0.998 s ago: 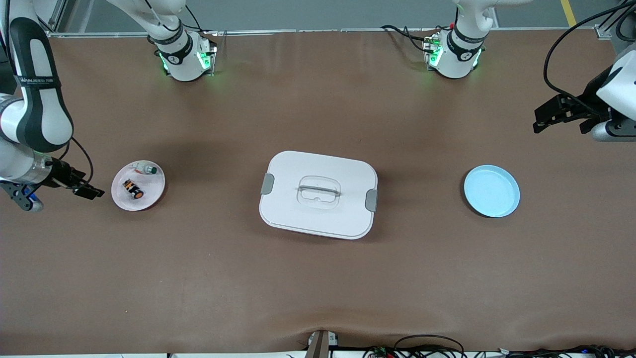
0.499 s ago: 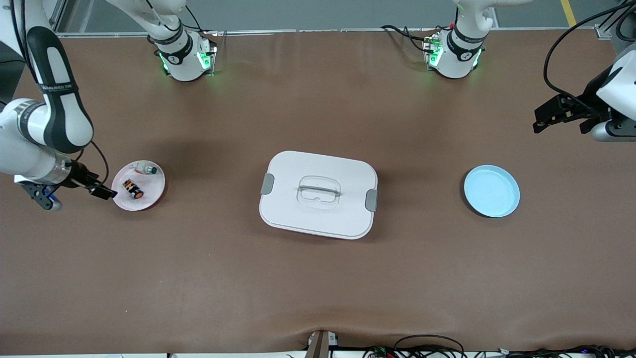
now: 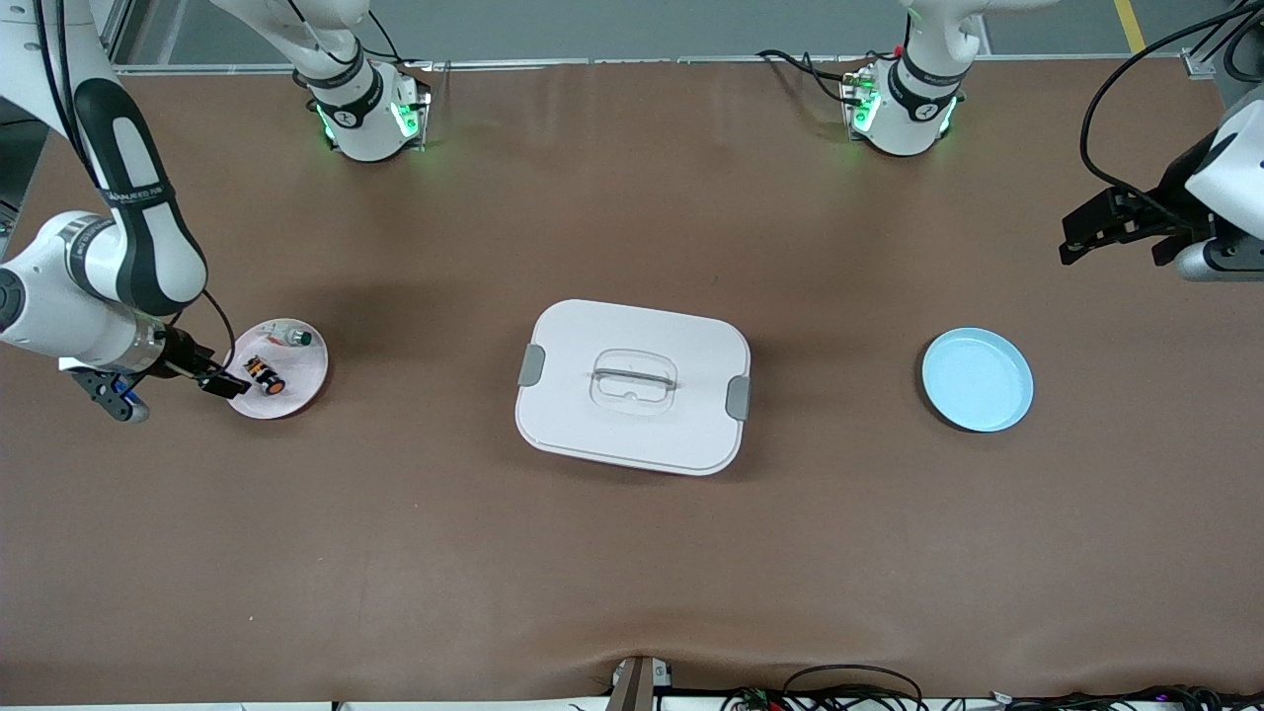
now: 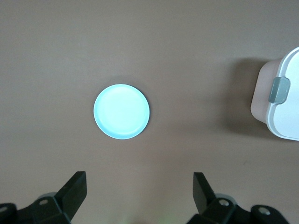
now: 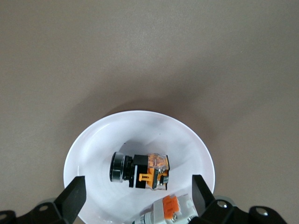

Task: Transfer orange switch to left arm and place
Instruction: 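Move the right gripper down over the black-orange switch on the pink plate, then close the right gripper on the black-orange switch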

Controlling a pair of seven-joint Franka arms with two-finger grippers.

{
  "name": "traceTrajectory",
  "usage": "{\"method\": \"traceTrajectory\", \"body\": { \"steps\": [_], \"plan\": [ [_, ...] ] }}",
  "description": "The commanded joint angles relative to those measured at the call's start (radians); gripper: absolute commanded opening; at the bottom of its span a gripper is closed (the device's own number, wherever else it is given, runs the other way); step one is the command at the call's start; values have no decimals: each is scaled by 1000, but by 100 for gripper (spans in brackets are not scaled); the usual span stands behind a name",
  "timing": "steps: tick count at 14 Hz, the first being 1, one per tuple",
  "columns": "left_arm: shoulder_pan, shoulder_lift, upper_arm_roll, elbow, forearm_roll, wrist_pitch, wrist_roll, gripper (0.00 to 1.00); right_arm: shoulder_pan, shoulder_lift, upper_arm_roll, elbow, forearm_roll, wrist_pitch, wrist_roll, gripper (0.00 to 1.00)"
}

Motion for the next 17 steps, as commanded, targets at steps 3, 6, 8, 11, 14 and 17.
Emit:
{"method": "traceTrajectory", "body": {
  "steps": [3,6,8,11,14,17],
  "plan": [
    [0,-1,2,5,0,0,1,100,9,24,0,-2,23,31,5,100],
    [1,-1,2,5,0,1,1,100,12,28,2,-28,23,74,6,100],
    [1,3,2,5,0,0,1,100,12,36,2,-49,23,117,6,100],
    [1,5,2,5,0,1,1,100,12,42,2,-78,23,163,6,100],
    [0,5,3,5,2,1,1,100,13,58,3,-94,23,194,6,100],
    [0,5,4,5,2,1,1,100,12,71,9,-97,26,197,6,100]
  ]
}}
